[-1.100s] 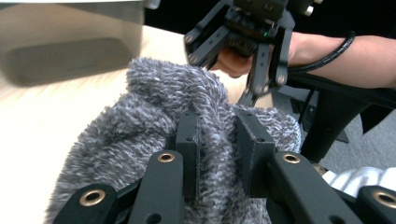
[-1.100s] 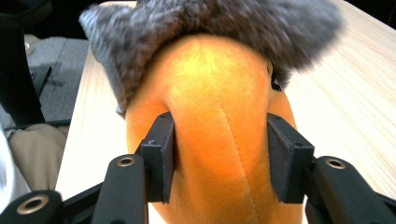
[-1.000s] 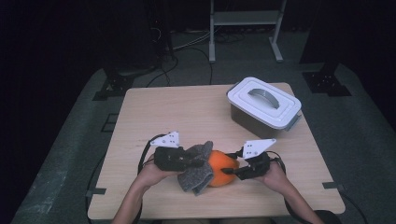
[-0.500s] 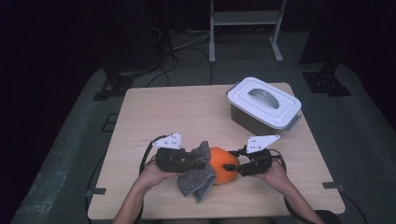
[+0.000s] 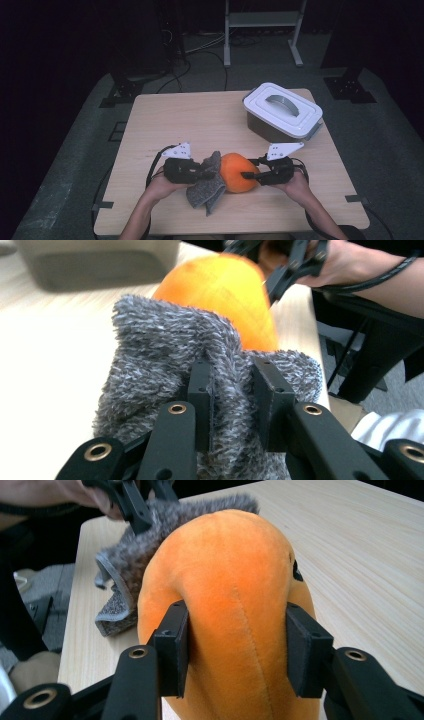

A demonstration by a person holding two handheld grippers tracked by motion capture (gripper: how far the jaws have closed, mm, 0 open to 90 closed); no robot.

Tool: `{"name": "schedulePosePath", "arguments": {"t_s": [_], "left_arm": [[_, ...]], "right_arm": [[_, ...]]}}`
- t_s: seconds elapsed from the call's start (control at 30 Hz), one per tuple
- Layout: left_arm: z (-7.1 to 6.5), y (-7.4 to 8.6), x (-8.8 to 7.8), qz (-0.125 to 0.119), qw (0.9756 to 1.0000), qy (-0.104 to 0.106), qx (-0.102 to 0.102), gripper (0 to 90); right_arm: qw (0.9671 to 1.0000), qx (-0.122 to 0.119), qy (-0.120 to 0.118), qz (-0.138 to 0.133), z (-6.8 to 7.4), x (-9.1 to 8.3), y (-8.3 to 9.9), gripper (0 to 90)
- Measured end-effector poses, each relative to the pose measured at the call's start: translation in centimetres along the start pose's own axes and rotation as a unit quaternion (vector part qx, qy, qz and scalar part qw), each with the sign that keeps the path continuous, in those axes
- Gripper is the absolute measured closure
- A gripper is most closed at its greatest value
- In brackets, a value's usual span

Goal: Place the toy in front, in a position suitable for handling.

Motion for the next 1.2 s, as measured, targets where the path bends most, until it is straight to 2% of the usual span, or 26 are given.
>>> {"name": "schedulePosePath", "arguments": {"t_s": [0.13,0.3,0.4,0.57,0.67,0.73,0.9,1.07,1.13,1.2], "left_arm": [[-0.9,-1.0,0.7,0.0,0.9998,0.011,0.017,72.7],[-2.8,-2.8,1.9,-0.002,0.9985,0.03,0.047,72.7],[-3.2,-3.2,2.4,0.012,0.998,0.019,0.059,72.6],[-2.3,-2.3,1.9,0.009,0.999,0.019,0.04,72.8],[-2.0,-2.1,1.4,0.005,0.9993,0.015,0.034,72.8],[-2.0,-2.1,1.4,0.006,0.9993,0.015,0.035,72.8],[-2.5,-2.5,1.8,0.009,0.999,0.017,0.039,72.9],[-2.8,-3.0,2.1,0.008,0.9987,0.018,0.046,72.9],[-2.6,-2.9,1.8,0.002,0.9989,0.017,0.043,72.9],[-2.1,-2.7,1.2,0.002,0.9991,0.006,0.043,72.9]], "right_arm": [[1.0,0.002,-0.001,-0.001,0.4,0.3,-0.1,50.1],[0.9998,-0.016,0.008,0.002,1.6,0.9,-0.4,50.1],[0.9994,-0.032,0.014,0.005,2.1,1.2,-0.6,49.0],[0.9997,-0.023,0.0,0.006,2.1,1.0,-0.7,37.6],[0.9997,-0.026,0.004,0.003,1.8,0.8,-0.9,37.4],[0.9996,-0.026,0.008,0.002,1.7,0.8,-0.9,40.4],[0.9982,-0.058,0.017,0.003,2.8,1.3,-0.6,51.3],[0.994,-0.108,0.018,0.004,4.7,1.9,-0.4,54.0],[0.9938,-0.109,0.02,0.005,4.6,1.8,-0.5,55.3],[0.994,-0.107,0.018,0.005,4.3,1.7,-0.5,56.1]]}}
Point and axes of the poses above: each handheld gripper's, and its own axes: x roughly forward along the jaws, y roughly out of its underside, z roughly to its left, the point moved 10 cm from there along x, roughly forward along the jaws, and after that the axes turned 15 degrees about y, right-handed, at the moved point
